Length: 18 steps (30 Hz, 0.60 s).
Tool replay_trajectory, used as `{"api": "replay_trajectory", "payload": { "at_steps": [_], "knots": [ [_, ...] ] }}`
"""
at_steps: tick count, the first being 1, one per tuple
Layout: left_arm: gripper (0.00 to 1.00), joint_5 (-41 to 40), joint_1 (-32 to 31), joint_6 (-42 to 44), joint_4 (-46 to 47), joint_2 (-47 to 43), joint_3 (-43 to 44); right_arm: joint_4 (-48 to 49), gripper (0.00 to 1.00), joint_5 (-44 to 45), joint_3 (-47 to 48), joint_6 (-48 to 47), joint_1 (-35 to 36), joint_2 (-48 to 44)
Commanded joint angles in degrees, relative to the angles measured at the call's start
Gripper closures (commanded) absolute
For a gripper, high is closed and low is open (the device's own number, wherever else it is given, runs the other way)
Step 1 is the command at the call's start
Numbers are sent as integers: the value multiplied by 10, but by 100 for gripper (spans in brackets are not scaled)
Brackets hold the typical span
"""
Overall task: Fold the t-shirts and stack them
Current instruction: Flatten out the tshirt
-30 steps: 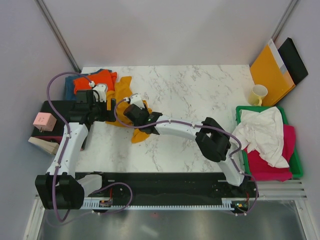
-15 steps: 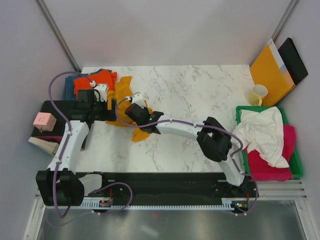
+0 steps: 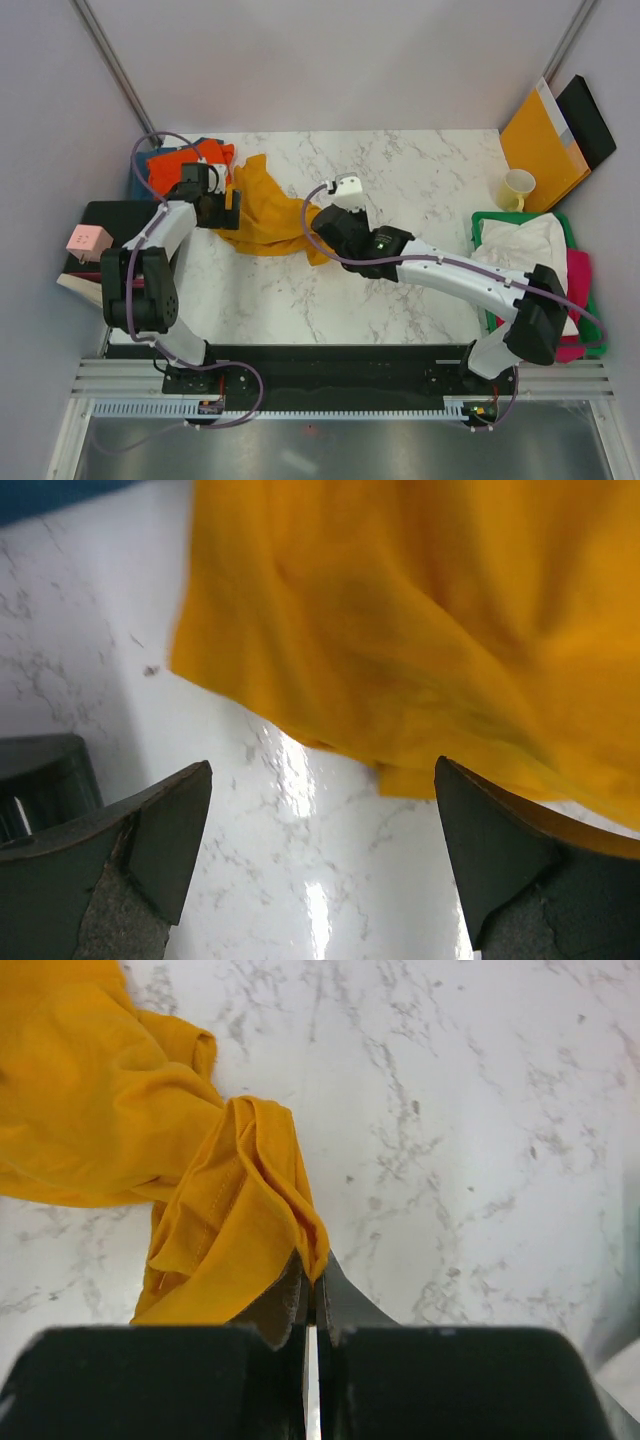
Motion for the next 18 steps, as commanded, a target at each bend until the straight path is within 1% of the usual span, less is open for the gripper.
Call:
{"api": "replay_trajectory", "payload": {
  "at_steps": [1, 3, 7, 13, 14, 18],
  "knots": [
    [0, -53, 15, -20, 50, 45, 67, -59, 100, 75, -40, 53, -6, -57],
    [0, -39, 15, -21, 49, 68, 79, -60, 100, 74, -59, 54, -11, -82],
    [0, 4, 14, -26, 49, 95, 86, -67, 100, 64, -79, 60, -18, -93],
    [1, 30, 5, -14, 47, 124, 77, -66, 100, 50, -80, 71, -19, -78],
    [1, 48, 6, -13, 46, 128, 76, -65, 100, 48, -79, 70, -19, -71],
    [3, 66, 5, -11, 42, 140, 75, -60, 100, 42, -68, 67, -19, -57]
  ]
}}
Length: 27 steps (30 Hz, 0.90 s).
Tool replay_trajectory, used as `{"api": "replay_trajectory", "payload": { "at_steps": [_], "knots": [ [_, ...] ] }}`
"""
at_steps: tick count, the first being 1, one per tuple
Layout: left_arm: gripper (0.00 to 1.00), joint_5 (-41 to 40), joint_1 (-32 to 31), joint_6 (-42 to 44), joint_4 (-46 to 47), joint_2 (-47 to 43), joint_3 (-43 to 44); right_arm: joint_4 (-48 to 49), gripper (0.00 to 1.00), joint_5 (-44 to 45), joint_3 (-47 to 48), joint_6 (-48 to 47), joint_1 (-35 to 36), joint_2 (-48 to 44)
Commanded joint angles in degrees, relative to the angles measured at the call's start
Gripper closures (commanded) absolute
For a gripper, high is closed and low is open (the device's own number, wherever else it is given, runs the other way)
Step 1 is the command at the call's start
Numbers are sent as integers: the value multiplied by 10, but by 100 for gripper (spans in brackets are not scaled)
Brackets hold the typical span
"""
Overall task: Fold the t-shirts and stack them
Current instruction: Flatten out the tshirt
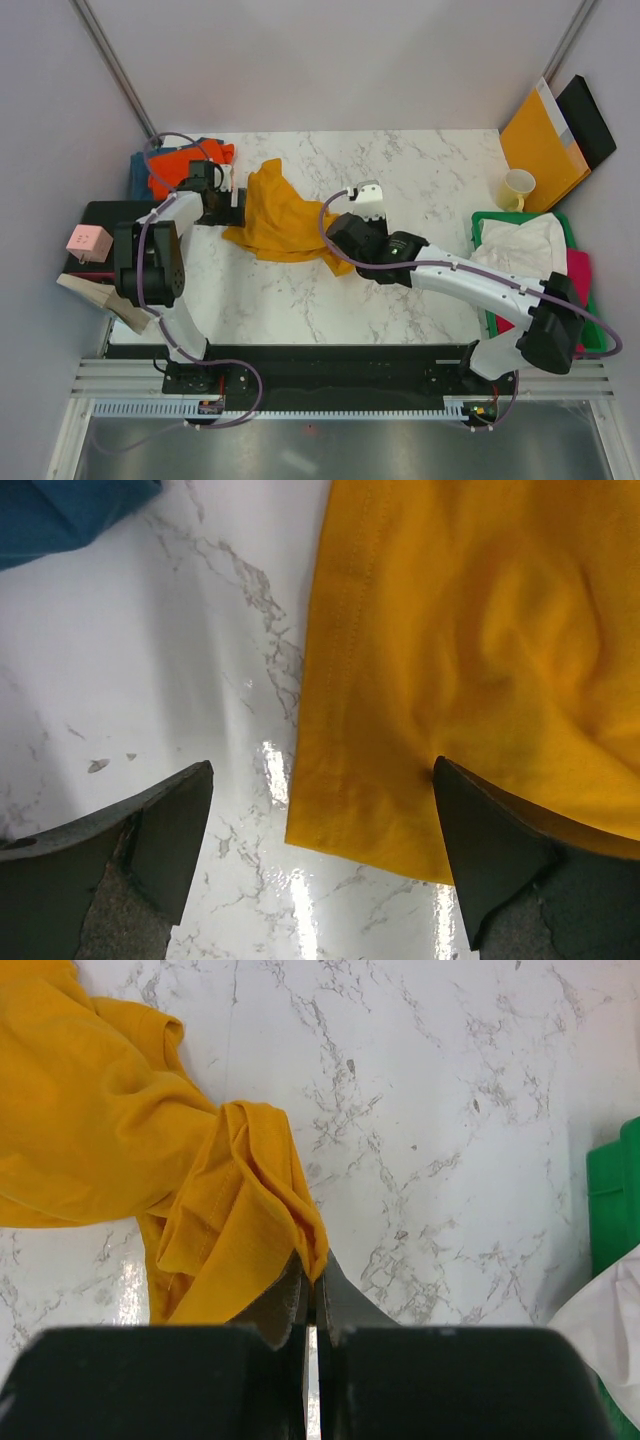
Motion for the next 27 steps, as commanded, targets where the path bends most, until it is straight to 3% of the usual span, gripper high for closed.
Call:
{"api": "replay_trajectory", "payload": {
  "at_steps": [1, 4, 6, 7, 8, 15, 18, 22, 24, 27],
  "knots": [
    [3, 38, -19, -1, 4, 14, 7, 3, 100, 1, 13, 9, 0, 16],
    [9, 44, -20, 6, -5, 33, 14, 7, 100, -2, 18, 7, -1, 20],
    [47, 52, -20, 17, -16, 42, 17, 8, 100, -1, 20, 5, 0, 24],
    [61, 55, -20, 17, -18, 45, 18, 9, 100, -1, 21, 6, -1, 24],
    [98, 52, -20, 18, -21, 49, 19, 9, 100, -1, 22, 4, 0, 24],
    [98, 46, -16, 9, -18, -17, 7, 1, 100, 11, 33, 7, -13, 25],
    [98, 64, 11, -6, -44, -108, 49, -27, 100, 33, 74, -14, -101, -6],
    [98, 129, 74, -30, -125, -163, 191, -3, 100, 38, 168, -98, -306, -72],
    [98, 140, 89, -32, -160, -172, 264, 15, 100, 16, 212, -125, -349, -78],
    [98, 154, 90, -31, -166, -198, 264, 7, 100, -29, 224, -126, -353, -61]
  ]
}}
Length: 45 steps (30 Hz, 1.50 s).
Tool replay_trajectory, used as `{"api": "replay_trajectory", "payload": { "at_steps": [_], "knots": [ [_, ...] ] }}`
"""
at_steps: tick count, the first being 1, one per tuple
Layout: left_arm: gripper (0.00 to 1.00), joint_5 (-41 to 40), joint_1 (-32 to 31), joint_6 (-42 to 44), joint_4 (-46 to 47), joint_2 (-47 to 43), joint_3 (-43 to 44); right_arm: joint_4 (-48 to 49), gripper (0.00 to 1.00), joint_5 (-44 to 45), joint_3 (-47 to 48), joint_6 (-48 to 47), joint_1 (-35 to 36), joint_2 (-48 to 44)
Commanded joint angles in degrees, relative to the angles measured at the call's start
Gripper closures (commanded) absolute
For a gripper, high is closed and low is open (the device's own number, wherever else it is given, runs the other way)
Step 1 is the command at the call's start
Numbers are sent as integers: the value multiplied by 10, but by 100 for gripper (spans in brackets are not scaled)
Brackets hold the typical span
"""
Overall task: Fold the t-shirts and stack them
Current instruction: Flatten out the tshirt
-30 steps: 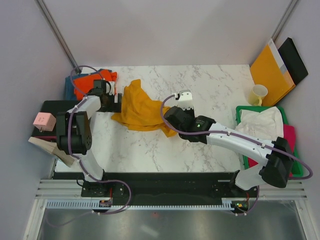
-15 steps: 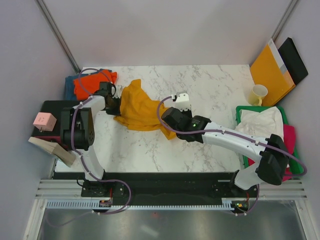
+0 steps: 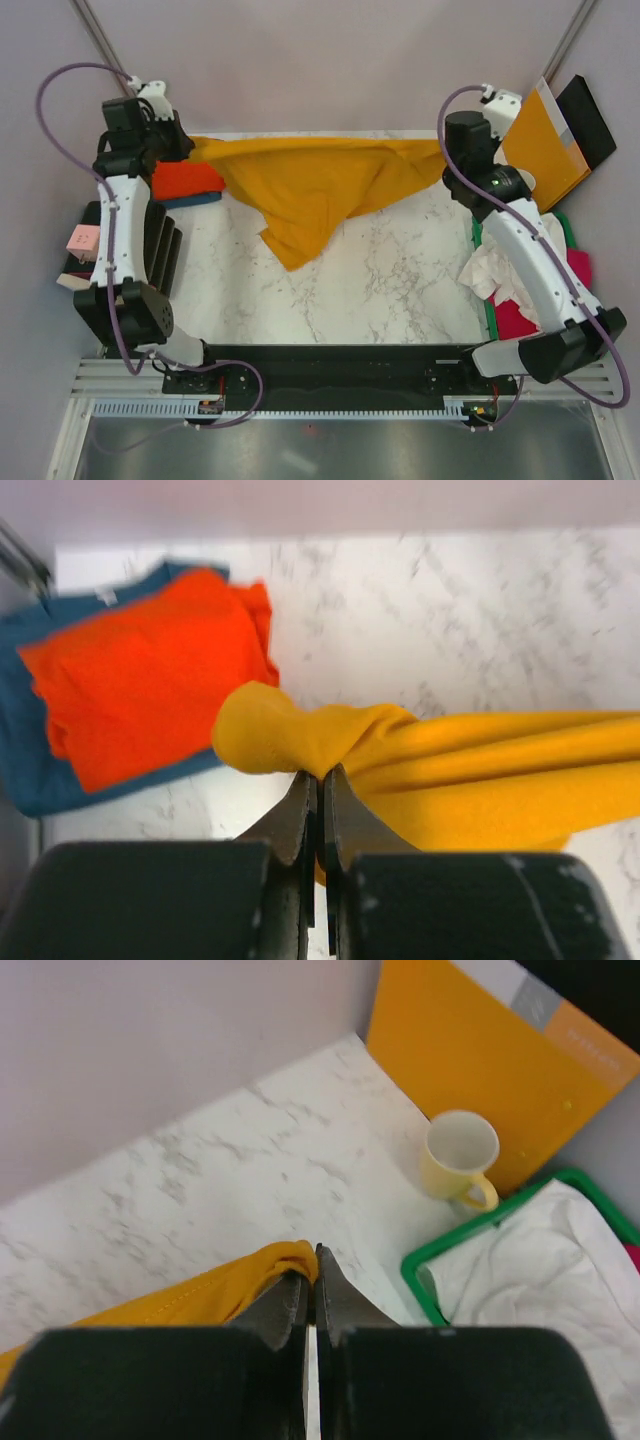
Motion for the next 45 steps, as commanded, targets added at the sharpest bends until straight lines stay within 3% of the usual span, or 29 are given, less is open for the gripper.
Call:
{"api": "replay_trajectory", "payload": {
  "at_steps": [1, 8, 14, 19, 22, 25, 35, 40, 45],
  "knots": [
    [98, 32, 10, -13, -48, -59, -8, -2, 100, -21, 14, -36, 1, -24],
    [98, 14, 10, 12, -11, -82, -174, 41, 100, -69, -203, 37, 1, -53],
    [98, 18, 10, 32, -3, -118, -252, 43, 100, -61, -262, 38, 1, -95],
    [98, 30, 9, 35, 0, -122, -261, 42, 100, -48, -269, 20, -3, -99],
    [98, 37, 9, 27, 5, -109, -229, 52, 100, -52, -251, 8, -11, -91],
    [98, 34, 9, 9, -7, -82, -125, 51, 100, -30, -164, -17, -20, -62],
    [98, 49, 9, -49, -48, 20, 319, 92, 100, -34, 138, -105, -21, -31],
    [98, 40, 9, -41, -51, 14, 318, 92, 100, -39, 107, -108, -21, -58],
    [98, 49, 9, -24, -48, -54, 127, 80, 100, -58, 6, -79, -20, -112]
  ]
}}
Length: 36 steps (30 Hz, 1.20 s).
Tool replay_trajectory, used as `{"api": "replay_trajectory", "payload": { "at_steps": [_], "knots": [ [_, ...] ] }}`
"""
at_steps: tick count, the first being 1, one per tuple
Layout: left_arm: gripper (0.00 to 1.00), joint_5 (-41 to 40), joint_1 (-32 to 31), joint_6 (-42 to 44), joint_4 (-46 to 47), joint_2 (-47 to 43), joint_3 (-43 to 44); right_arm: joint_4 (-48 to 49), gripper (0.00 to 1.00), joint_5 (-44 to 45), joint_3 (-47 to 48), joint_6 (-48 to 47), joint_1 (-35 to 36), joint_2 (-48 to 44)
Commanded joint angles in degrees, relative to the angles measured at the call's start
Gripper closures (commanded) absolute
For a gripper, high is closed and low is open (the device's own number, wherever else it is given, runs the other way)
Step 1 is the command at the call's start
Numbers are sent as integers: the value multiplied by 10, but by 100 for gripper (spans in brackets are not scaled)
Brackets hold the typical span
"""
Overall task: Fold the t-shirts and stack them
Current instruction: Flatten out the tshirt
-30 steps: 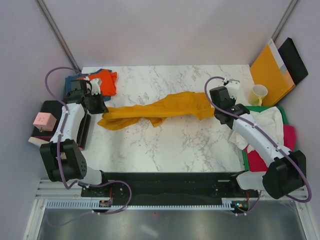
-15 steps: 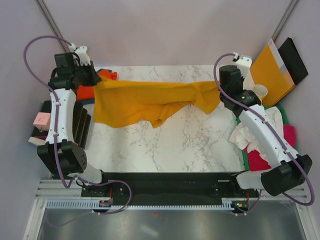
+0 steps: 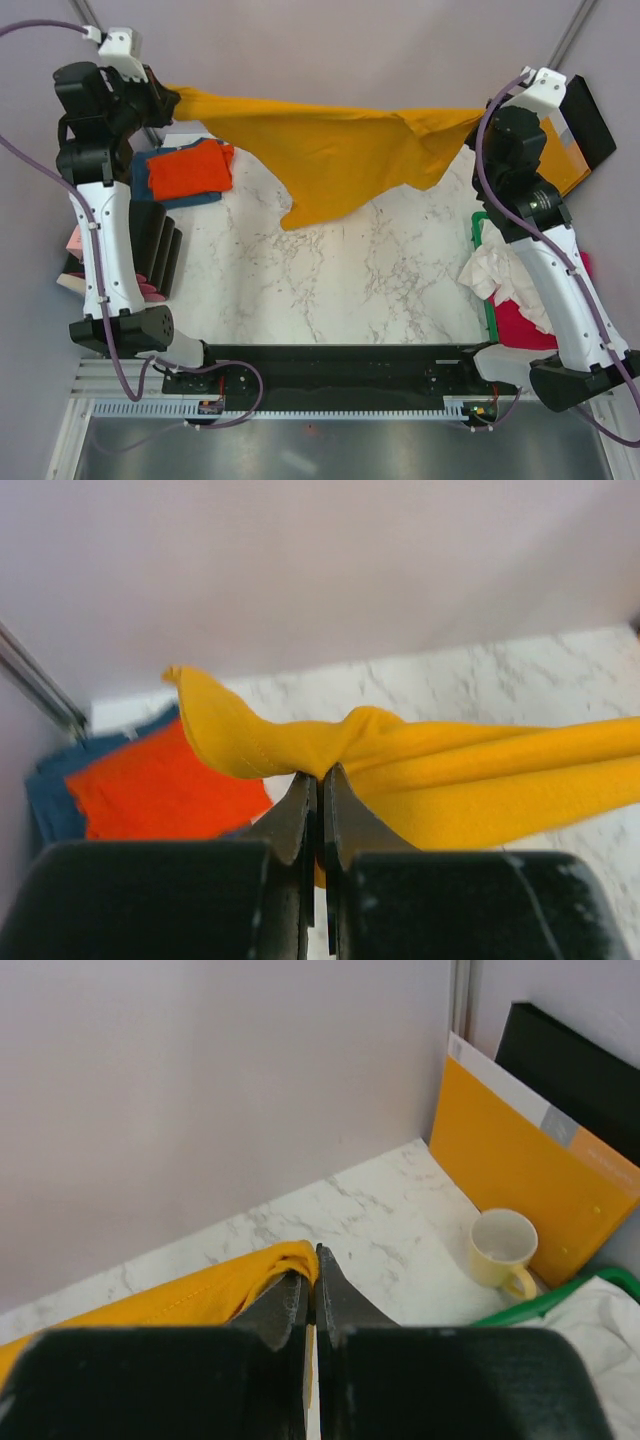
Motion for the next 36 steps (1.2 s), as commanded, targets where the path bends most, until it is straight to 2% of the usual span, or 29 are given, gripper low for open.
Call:
{"api": "replay_trajectory", "payload": {
  "at_steps": [1, 4, 7, 8, 11, 16, 20, 27, 36],
  "knots": [
    [98, 6, 5, 23, -20, -56, -186, -31, 100, 7, -95, 7, -7, -55],
    [98, 7, 5, 49, -12, -112, -297, -42, 100, 3, -140, 8, -6, -109],
    [98, 14, 6, 70, -5, -197, -349, -53, 100, 14, -139, -10, -6, -144],
    [98, 14, 6, 71, -3, -234, -352, -57, 100, 18, -130, -14, -6, -147],
    [98, 18, 6, 45, -15, -267, -324, -76, 100, 22, -80, -23, -6, -142],
    [98, 61, 5, -7, -40, -260, -241, -91, 100, 1, -12, -15, -6, -118],
    [98, 75, 5, -10, -42, -257, -235, -91, 100, -5, -16, -16, -6, -97],
    [98, 63, 5, 20, -16, -204, -366, -54, 100, -25, -138, 21, -7, -47],
    [98, 15, -9, 65, 46, -124, -466, -11, 100, -20, -217, 46, -8, 19]
  ]
}}
